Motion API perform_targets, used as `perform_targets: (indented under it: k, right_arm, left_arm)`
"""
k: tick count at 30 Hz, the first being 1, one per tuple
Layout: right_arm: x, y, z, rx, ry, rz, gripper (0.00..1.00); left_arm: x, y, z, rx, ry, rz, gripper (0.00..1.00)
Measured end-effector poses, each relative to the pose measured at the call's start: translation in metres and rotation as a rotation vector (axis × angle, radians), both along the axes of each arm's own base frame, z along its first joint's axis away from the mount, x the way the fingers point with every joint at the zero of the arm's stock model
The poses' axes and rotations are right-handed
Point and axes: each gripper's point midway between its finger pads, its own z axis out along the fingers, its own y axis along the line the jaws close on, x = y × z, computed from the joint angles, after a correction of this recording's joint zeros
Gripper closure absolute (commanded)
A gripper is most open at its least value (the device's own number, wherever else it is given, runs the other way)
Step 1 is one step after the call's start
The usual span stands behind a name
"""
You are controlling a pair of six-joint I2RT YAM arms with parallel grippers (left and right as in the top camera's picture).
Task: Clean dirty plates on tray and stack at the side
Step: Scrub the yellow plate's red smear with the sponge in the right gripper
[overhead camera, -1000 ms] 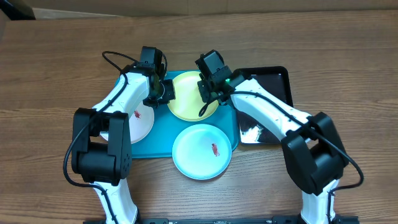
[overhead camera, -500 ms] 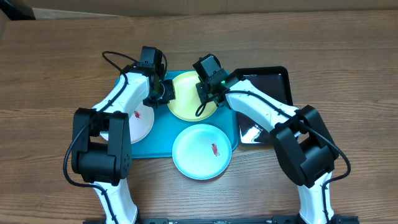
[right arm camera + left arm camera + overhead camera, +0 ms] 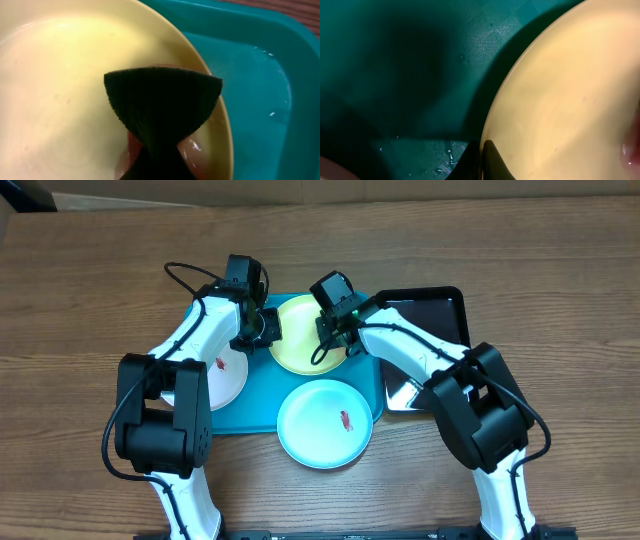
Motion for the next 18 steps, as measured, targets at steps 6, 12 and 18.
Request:
perform_targets:
  k: [6,12,18]
  right_arm:
    - [-0.001,0.008,-0.002,0.059,0.037,0.010,0.96]
    - [-0.005,0.015,-0.001,0.089,0.057,0.023,0.96]
    - [-0.012,0.027,-0.001,0.147,0.093,0.055,0.96]
  left_arm:
    - [0.000,0.002,0.000,0.004,0.002,0.003,0.96]
    - [0.000,0.003,0.000,0.008,0.002,0.004,0.96]
    - [0.000,0.003,0.000,0.008,0.002,0.004,0.96]
